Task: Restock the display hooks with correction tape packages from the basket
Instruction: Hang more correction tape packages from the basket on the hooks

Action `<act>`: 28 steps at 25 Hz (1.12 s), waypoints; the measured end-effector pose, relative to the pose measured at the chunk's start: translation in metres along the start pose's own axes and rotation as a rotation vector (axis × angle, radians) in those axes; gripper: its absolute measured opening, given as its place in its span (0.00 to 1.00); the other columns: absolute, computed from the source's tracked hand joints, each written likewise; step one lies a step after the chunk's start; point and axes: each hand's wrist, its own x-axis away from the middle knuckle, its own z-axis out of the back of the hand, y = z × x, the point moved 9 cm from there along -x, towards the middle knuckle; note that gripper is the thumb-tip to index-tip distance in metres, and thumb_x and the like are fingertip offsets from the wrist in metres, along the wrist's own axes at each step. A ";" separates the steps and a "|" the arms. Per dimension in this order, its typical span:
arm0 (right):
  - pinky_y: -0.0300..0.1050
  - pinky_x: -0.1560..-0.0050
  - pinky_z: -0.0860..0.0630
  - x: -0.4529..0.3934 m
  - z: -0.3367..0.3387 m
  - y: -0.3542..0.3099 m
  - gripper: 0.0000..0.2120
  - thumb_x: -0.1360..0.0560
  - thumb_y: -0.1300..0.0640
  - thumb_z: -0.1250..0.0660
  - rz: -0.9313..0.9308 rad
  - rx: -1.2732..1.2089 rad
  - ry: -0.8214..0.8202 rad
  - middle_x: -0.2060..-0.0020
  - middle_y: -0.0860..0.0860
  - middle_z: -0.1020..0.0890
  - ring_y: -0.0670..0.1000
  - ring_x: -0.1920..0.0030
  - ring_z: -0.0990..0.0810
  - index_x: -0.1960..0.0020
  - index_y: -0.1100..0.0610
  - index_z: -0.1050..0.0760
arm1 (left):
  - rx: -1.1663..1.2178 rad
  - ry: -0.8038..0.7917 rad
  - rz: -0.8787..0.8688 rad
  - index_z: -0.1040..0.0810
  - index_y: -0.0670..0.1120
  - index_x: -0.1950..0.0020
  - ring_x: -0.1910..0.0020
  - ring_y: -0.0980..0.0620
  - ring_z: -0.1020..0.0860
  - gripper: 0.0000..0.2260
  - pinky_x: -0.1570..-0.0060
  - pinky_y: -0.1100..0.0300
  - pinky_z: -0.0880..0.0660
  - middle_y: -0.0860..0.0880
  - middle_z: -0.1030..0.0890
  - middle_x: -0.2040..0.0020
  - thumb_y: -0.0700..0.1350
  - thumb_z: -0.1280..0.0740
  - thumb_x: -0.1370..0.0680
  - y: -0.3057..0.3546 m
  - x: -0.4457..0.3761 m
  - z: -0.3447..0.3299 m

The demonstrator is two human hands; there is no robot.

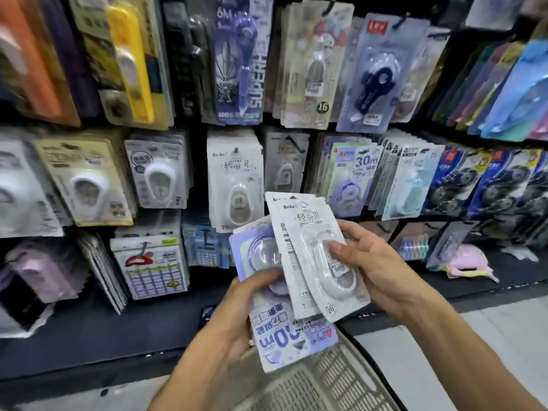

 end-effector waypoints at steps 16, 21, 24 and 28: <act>0.54 0.54 0.16 -0.046 -0.026 -0.070 0.24 0.36 0.49 0.21 0.166 -0.060 0.341 0.53 0.56 0.12 0.58 0.54 0.12 0.44 0.58 0.20 | -0.015 0.020 -0.065 0.15 0.42 0.47 0.52 0.37 0.14 0.23 0.55 0.43 0.15 0.37 0.13 0.48 0.38 0.23 0.42 0.119 0.017 0.009; 0.38 0.67 0.21 -0.059 0.008 -0.079 0.07 0.27 0.51 0.23 0.230 0.311 0.482 0.59 0.47 0.12 0.46 0.62 0.13 0.51 0.51 0.16 | 0.043 0.007 -0.080 0.11 0.46 0.59 0.52 0.37 0.14 0.13 0.51 0.45 0.18 0.38 0.13 0.47 0.36 0.22 0.42 0.130 0.013 0.028; 0.37 0.64 0.25 -0.063 0.006 -0.080 0.15 0.28 0.44 0.24 0.279 0.494 0.576 0.56 0.46 0.13 0.45 0.57 0.15 0.46 0.50 0.20 | 0.046 0.025 -0.085 0.11 0.46 0.55 0.49 0.37 0.14 0.13 0.46 0.42 0.19 0.38 0.14 0.46 0.36 0.24 0.38 0.130 0.011 0.028; 0.39 0.51 0.27 -0.034 -0.003 -0.100 0.21 0.27 0.36 0.30 0.382 0.803 0.760 0.47 0.44 0.22 0.45 0.50 0.22 0.43 0.50 0.27 | 0.022 0.065 -0.100 0.16 0.44 0.44 0.50 0.38 0.14 0.24 0.54 0.42 0.16 0.39 0.13 0.47 0.36 0.22 0.40 0.127 0.011 0.019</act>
